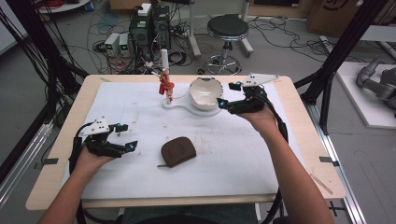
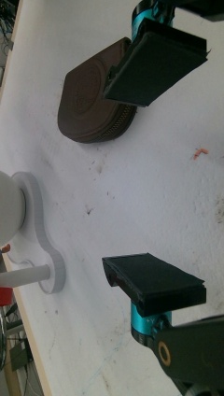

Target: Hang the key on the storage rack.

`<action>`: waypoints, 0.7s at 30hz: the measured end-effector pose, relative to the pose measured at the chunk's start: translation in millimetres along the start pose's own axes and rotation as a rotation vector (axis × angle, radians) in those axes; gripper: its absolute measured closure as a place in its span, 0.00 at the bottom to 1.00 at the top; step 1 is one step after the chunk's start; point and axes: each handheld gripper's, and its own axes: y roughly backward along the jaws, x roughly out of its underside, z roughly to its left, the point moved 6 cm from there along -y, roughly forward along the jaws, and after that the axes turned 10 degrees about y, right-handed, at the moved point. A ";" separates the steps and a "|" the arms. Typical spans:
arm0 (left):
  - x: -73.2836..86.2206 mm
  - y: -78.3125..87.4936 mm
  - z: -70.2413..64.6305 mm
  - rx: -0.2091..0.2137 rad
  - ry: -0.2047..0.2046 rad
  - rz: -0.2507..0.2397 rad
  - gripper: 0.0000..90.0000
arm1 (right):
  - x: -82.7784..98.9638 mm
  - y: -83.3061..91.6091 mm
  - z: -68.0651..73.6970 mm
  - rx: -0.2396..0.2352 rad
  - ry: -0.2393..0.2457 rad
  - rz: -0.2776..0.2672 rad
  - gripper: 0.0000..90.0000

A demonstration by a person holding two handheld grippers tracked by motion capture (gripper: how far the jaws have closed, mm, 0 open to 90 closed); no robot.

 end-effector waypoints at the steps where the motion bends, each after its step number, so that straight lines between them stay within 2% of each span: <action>1: -0.3 -1.0 -0.1 0.003 0.004 0.000 0.19 | 3.7 2.2 1.1 -0.001 -0.009 0.006 0.24; 13: -2.9 -2.3 -1.3 0.009 -0.003 -0.007 0.19 | 54.0 27.9 5.7 0.036 -0.096 -0.015 0.23; 21: -2.8 -4.2 -1.5 0.011 -0.004 -0.005 0.19 | 83.1 32.3 16.9 0.039 -0.139 -0.002 0.22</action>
